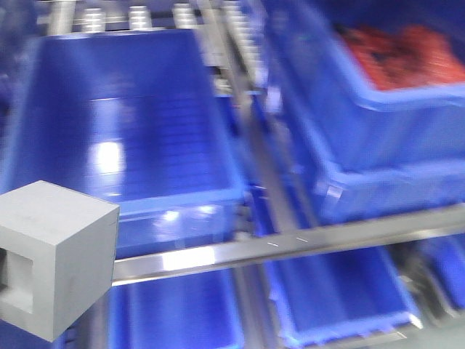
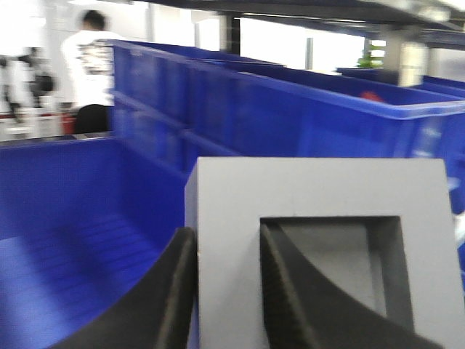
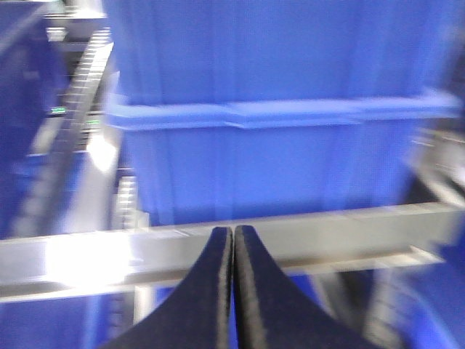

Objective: Sort gray base to blue bin
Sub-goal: 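Turn the base to face the empty blue bin on the rack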

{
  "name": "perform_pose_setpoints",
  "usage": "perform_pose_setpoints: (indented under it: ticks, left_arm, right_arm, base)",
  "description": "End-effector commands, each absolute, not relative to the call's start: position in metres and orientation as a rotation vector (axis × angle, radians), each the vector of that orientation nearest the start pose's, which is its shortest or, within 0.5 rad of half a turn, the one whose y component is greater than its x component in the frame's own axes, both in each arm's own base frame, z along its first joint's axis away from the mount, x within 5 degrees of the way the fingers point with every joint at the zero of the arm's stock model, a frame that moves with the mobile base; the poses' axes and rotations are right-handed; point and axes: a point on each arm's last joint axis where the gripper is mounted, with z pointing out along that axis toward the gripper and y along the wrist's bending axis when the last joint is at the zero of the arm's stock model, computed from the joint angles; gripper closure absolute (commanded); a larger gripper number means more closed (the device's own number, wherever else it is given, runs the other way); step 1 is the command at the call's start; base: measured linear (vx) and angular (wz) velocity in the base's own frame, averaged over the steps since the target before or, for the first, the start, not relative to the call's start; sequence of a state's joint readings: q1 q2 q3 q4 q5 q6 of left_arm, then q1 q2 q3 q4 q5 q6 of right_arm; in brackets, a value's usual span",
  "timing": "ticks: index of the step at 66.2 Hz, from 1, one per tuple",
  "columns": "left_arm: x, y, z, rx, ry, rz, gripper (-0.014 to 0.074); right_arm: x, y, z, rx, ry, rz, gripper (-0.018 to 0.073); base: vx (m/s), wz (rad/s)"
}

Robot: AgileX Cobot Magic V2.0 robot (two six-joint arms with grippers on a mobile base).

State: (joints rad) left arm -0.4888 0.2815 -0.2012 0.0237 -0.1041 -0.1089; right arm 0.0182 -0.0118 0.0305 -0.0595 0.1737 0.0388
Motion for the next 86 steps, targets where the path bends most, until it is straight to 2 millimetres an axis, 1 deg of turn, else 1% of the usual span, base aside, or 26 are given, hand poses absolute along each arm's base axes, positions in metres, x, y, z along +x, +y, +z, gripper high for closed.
perform_pose_setpoints:
  ticks: [1, 14, 35, 86]
  left_arm:
    - [0.0690, -0.0373, 0.2917, 0.266, 1.316, -0.502, 0.0602]
    - [0.0690, -0.0373, 0.2917, 0.266, 1.316, -0.502, 0.0602]
    - [0.0690, -0.0373, 0.2917, 0.266, 1.316, -0.502, 0.0602]
    - [0.0690, -0.0373, 0.2917, 0.266, 1.316, -0.502, 0.0602]
  right_arm:
    - [0.0565, 0.0002, 0.1903, -0.031, 1.604, -0.019, 0.0568]
    - [0.0565, 0.0002, 0.1903, -0.031, 1.604, -0.019, 0.0568]
    - [0.0565, 0.0002, 0.1903, -0.031, 1.604, -0.019, 0.0568]
    - [0.0565, 0.0002, 0.1903, -0.031, 1.604, -0.019, 0.0568]
  base:
    - [0.12, 0.70]
    - [0.11, 0.53]
    - [0.09, 0.28]
    - [0.13, 0.01]
